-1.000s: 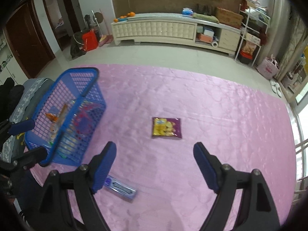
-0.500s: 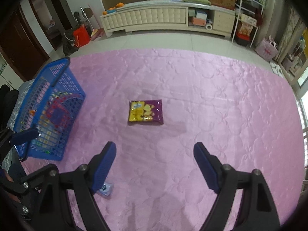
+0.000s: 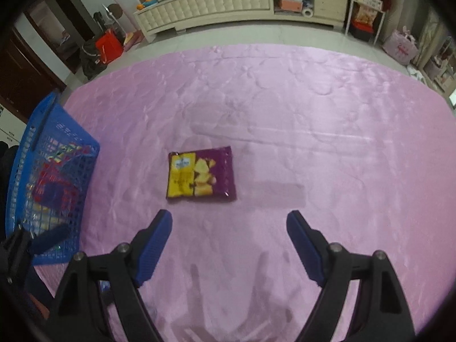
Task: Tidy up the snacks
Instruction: 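Lower the right gripper onto the purple-yellow chip packet and close it, then lower the left gripper onto the blue Doublemint gum pack and close it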
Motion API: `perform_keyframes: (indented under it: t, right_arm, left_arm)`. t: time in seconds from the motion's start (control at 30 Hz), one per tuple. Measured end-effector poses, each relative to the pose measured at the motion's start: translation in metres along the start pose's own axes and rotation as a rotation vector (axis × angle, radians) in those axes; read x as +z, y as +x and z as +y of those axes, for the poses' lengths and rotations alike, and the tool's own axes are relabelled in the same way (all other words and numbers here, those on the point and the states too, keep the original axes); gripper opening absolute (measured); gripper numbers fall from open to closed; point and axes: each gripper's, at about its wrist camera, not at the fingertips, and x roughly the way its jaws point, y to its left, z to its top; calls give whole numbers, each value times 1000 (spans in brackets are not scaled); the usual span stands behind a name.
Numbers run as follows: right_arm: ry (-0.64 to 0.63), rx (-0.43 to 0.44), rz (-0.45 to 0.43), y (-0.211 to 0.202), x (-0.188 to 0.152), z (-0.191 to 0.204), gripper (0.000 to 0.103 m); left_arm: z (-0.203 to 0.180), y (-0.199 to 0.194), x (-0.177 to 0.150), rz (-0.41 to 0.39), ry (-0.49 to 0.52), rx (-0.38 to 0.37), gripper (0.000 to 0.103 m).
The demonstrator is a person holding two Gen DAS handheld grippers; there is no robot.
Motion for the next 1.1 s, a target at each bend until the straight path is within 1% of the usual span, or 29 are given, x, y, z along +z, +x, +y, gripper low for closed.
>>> perform_keyframes:
  t: [0.07, 0.17, 0.2, 0.23, 0.3, 0.37, 0.47, 0.57, 0.6, 0.67, 0.7, 0.8, 0.9, 1.0, 1.03, 1.1]
  right_arm:
    - [-7, -14, 15, 15, 7, 3, 86]
    - [-4, -9, 46, 35, 14, 4, 86]
    - [-6, -12, 43, 37, 16, 5, 89]
    - [-18, -18, 29, 37, 18, 7, 90]
    - [-27, -26, 30, 40, 23, 12, 91]
    - [-42, -48, 23, 41, 25, 17, 92]
    - [-92, -112, 13, 46, 23, 29, 92]
    - [-137, -131, -10, 45, 17, 37, 90]
    - [-143, -129, -16, 44, 16, 38, 87]
    - [-155, -128, -30, 40, 14, 40, 76]
    - [-169, -123, -42, 36, 12, 43, 59]
    - [-183, -123, -48, 35, 7, 49, 54]
    - [-162, -98, -59, 30, 0, 42, 52]
    - [-155, -111, -81, 21, -12, 37, 51]
    - [-155, -110, -85, 20, -12, 38, 51]
    - [-147, -106, -95, 9, -22, 37, 51]
  left_arm:
    - [3, 11, 4, 20, -14, 0, 79]
    - [6, 28, 9, 41, -34, -1, 79]
    - [8, 31, 10, 47, -41, -4, 79]
    - [11, 34, 11, 51, -48, -4, 79]
    - [16, 42, 12, 59, -68, -11, 79]
    - [20, 48, 13, 65, -88, -13, 79]
    - [25, 55, 11, 72, -107, -15, 79]
    - [28, 57, 9, 71, -111, -18, 79]
    - [31, 57, 7, 71, -113, -18, 79]
    - [33, 56, 5, 70, -117, -17, 79]
    - [34, 56, 2, 70, -121, -19, 79]
    - [36, 50, -1, 61, -125, -23, 79]
    - [35, 44, -6, 49, -110, -19, 79]
    - [32, 37, -9, 38, -99, -17, 79]
    - [32, 34, -11, 33, -98, -19, 79]
    - [30, 26, -16, 27, -99, -22, 79]
